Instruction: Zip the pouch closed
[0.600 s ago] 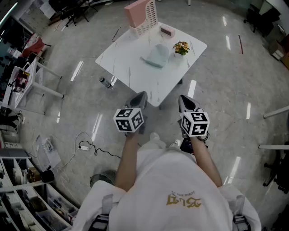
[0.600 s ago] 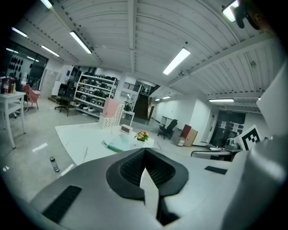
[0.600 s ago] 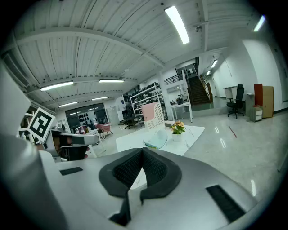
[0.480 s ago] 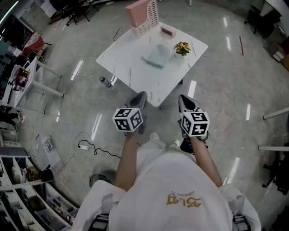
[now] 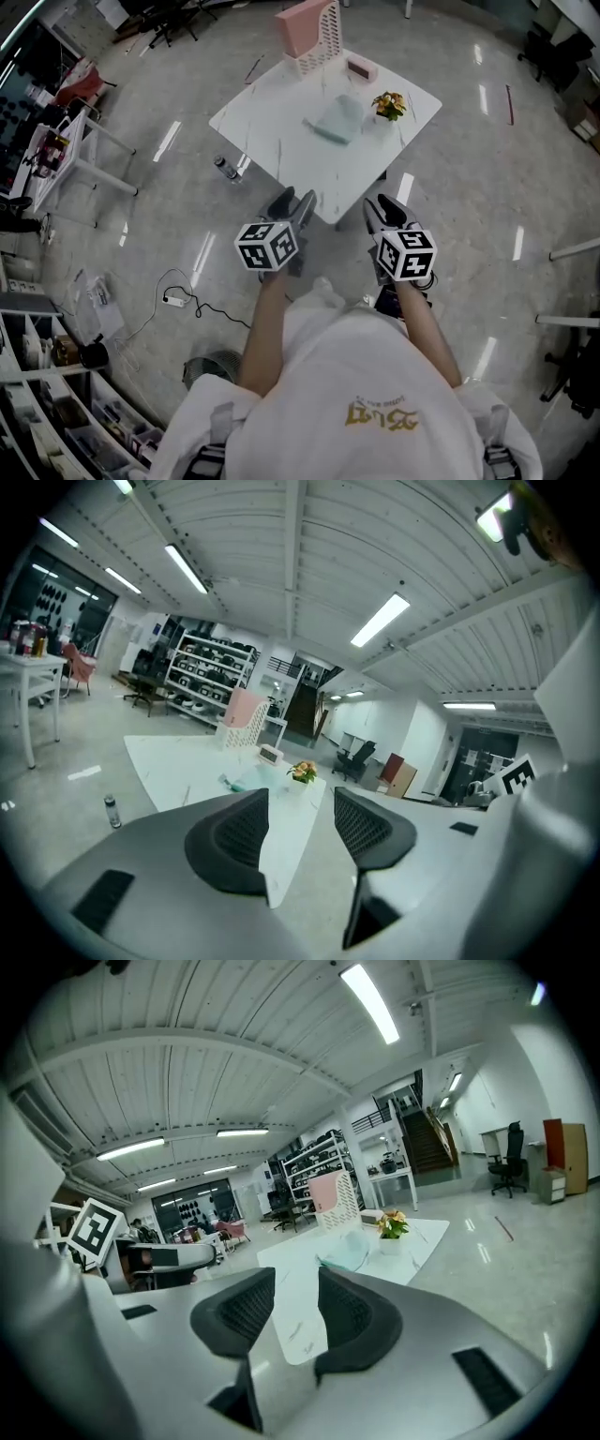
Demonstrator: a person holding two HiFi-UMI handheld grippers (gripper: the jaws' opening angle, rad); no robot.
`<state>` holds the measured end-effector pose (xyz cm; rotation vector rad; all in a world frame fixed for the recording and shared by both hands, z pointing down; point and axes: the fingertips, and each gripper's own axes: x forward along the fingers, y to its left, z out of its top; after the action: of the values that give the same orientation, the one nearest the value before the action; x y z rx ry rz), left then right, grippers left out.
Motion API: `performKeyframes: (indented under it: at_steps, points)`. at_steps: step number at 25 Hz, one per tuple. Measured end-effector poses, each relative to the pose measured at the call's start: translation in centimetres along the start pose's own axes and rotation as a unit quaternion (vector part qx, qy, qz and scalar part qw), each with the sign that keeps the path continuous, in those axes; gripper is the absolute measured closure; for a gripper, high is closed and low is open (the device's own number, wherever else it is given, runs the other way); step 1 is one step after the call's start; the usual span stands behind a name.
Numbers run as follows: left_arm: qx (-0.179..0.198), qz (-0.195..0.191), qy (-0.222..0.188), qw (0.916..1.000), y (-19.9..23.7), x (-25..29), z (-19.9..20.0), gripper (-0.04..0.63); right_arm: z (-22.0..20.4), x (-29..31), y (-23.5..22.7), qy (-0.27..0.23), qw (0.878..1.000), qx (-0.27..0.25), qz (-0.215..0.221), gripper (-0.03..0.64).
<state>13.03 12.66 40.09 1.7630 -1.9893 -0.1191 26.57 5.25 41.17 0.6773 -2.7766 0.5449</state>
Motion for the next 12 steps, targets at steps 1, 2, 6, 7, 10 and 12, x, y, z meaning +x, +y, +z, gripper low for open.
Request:
performKeyframes:
  at_steps: [1, 2, 6, 7, 10, 12]
  points:
    - [-0.005, 0.005, -0.001, 1.0000, 0.3, -0.1, 0.0, 0.359, -0.1, 0.2, 0.2, 0.001, 1.000, 0.004, 0.007, 0.456]
    - [-0.004, 0.010, -0.001, 0.9999, 0.5, -0.2, -0.1, 0.359, -0.1, 0.4, 0.4, 0.001, 1.000, 0.006, 0.013, 0.453]
    - [0.023, 0.024, 0.003, 0.9994, 0.9, -0.7, 0.0, 0.367, -0.1, 1.1, 1.0, -0.004, 1.000, 0.011, 0.025, 0.449]
    - [0.029, 0.028, 0.004, 0.9992, 1.0, -0.9, 0.0, 0.379, -0.1, 1.3, 1.1, -0.003, 1.000, 0.011, 0.027, 0.449]
    - [0.042, 0.035, 0.010, 0.9984, 1.9, -1.0, -0.2, 0.394, -0.1, 1.9, 1.2, 0.001, 1.000, 0.007, 0.022, 0.449]
    - [0.051, 0.037, 0.015, 0.9979, 2.6, -0.7, -0.3, 0.396, -0.5, 2.7, 1.0, 0.009, 1.000, 0.006, 0.014, 0.454]
